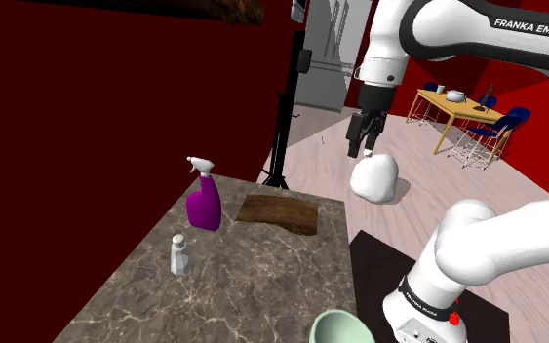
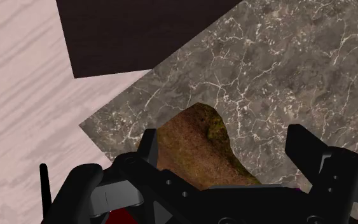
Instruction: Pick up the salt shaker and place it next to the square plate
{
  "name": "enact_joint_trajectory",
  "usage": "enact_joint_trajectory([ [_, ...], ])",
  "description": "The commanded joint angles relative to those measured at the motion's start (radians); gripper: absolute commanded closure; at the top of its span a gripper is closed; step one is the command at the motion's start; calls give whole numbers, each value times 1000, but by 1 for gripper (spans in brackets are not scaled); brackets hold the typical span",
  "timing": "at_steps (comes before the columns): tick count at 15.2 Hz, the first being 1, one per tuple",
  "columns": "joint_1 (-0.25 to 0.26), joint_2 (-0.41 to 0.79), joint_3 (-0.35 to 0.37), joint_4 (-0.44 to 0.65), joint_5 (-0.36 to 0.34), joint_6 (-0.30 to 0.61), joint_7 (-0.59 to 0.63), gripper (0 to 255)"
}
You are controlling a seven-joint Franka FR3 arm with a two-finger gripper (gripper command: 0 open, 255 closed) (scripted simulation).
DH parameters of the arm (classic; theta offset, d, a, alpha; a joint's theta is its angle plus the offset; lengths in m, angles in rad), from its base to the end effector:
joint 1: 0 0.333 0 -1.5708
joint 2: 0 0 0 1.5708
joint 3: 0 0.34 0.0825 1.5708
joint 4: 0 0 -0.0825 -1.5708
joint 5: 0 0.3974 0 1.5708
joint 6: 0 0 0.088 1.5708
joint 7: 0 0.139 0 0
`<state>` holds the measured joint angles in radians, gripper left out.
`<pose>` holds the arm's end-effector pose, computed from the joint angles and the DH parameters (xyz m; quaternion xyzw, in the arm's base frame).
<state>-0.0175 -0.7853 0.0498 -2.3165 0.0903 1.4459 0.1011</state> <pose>0.2873 0.0274 0.5837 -0.9980 0.0387 0.0445 0.0248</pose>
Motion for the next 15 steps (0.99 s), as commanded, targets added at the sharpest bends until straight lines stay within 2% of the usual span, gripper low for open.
enact_joint_trajectory([
  [1,0,0,0,0,0,0,0,0],
  [9,43,156,134,-17,86,209,106,0],
  [15,67,316,232,24,115,359,186,0],
])
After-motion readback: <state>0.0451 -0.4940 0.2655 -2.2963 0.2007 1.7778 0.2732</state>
